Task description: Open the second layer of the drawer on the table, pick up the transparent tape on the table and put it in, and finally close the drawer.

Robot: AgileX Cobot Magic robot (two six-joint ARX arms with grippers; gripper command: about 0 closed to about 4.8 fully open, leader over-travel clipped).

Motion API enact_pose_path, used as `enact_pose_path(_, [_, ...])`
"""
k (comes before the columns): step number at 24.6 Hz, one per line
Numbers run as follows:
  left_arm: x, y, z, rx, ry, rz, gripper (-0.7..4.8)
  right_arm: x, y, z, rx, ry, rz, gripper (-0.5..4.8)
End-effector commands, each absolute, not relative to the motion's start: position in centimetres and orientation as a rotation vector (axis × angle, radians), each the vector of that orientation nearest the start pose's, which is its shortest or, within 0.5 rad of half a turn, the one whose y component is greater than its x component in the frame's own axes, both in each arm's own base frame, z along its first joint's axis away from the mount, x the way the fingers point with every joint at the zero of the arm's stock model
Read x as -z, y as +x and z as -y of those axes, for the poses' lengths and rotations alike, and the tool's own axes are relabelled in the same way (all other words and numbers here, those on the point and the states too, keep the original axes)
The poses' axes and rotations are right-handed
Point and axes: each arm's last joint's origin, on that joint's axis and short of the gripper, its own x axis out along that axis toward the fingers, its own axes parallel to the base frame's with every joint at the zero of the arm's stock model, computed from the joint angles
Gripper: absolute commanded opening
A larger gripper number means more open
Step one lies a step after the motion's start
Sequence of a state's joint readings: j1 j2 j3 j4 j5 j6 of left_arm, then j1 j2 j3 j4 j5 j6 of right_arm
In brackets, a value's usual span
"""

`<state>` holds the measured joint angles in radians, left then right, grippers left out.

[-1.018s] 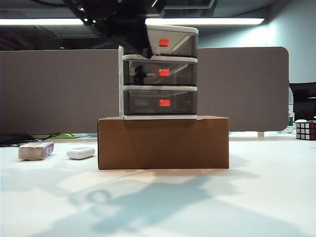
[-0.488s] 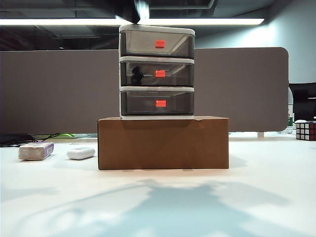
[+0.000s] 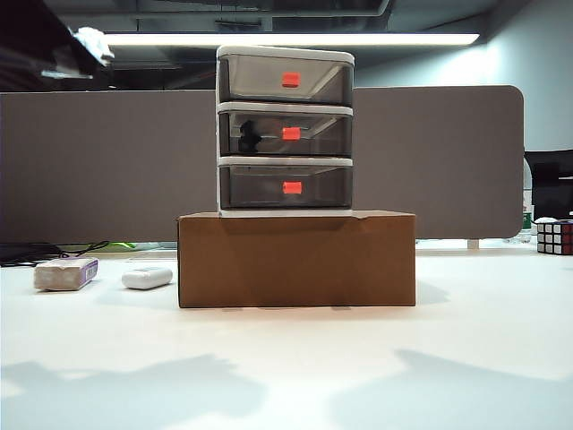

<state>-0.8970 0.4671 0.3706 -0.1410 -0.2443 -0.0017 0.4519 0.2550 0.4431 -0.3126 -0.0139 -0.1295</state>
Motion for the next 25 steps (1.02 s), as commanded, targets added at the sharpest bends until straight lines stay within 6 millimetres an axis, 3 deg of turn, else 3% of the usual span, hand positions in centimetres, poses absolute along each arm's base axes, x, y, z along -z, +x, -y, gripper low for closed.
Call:
enact_pose_path(1, [-22.6, 8.4, 9.3, 0.657, 0.125, -0.107, -0.06, -24.7, 8.3, -4.2, -0.488, -0.107, -0.007, -0.05])
enact_pose_path(3, [-21.5, 8.4, 9.3, 0.657, 0.117, -0.095, -0.06, -23.8, 8.5, -4.2, -0.485, -0.101, 0.034, -0.05])
enact_pose_path(7, [-17.9, 8.3, 9.3, 0.654, 0.033, -0.041, -0.06, -19.5, 9.4, -4.7, -0.485, -0.101, 0.037, -0.05])
enact_pose_path(13, [-16.1, 8.6, 8.6, 0.557, -0.040, -0.082, -0.06, -16.4, 9.7, -4.7, -0.460, -0.106, 0.008, -0.05])
enact_pose_path(23, [-16.7, 8.9, 4.0, 0.387, -0.117, -0.002, -0.06, -16.7, 9.9, -2.9, -0.299, -0.109, 0.033, -0.05])
enact_pose_path(25, [-16.8, 9.0, 3.8, 0.425, -0.133, 0.001, -0.06, -16.8, 9.5, -2.3, -0.300, -0.109, 0.057, -0.05])
